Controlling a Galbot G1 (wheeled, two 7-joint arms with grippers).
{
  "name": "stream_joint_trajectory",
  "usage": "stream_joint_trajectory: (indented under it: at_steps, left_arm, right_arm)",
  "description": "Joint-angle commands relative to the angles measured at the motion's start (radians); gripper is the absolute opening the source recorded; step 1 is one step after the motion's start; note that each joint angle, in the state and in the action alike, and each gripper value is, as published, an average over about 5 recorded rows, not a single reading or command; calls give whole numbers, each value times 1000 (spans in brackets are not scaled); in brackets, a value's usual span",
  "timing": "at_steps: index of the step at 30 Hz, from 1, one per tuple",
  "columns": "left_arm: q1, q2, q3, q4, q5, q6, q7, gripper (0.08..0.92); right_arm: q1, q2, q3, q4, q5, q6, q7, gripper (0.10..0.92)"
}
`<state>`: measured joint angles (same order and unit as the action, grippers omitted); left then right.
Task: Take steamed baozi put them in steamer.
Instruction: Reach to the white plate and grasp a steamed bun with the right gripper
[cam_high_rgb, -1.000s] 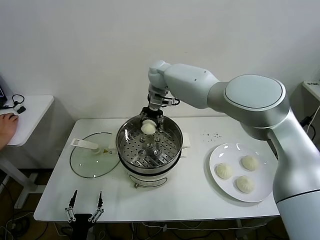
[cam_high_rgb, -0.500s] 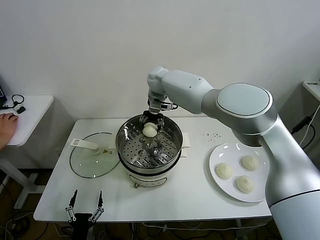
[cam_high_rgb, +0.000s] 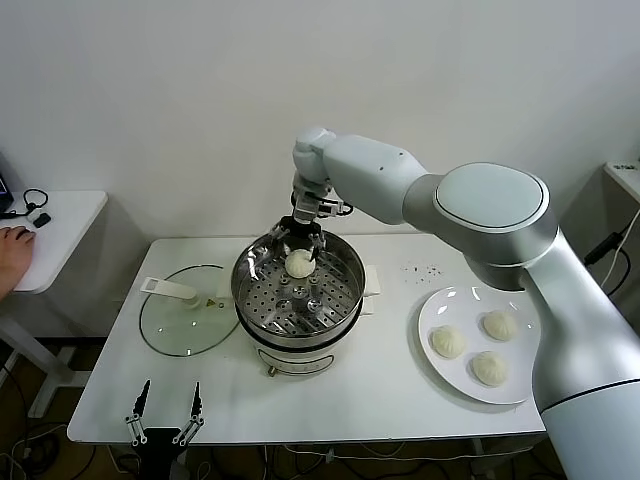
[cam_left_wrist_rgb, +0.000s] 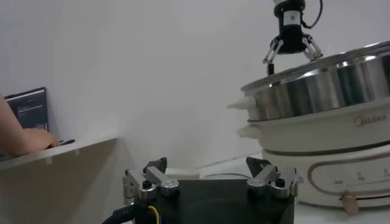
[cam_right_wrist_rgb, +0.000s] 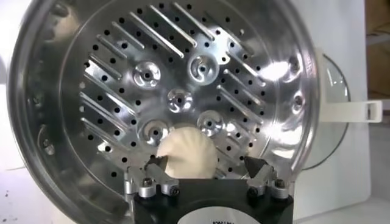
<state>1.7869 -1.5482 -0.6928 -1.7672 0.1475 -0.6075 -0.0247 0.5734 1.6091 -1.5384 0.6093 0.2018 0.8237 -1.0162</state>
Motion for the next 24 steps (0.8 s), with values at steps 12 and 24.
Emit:
stream_joint_trajectory:
  at_steps: [12,24]
  left_arm:
    - [19,-6,4,-16,12,-1,2,823]
    - [22,1,7,-19,11,0,5,823]
  right_arm:
    - [327,-255,-373,259,511,-24,-227,823]
    - [536,-485,-624,533,589,-516,-144,823]
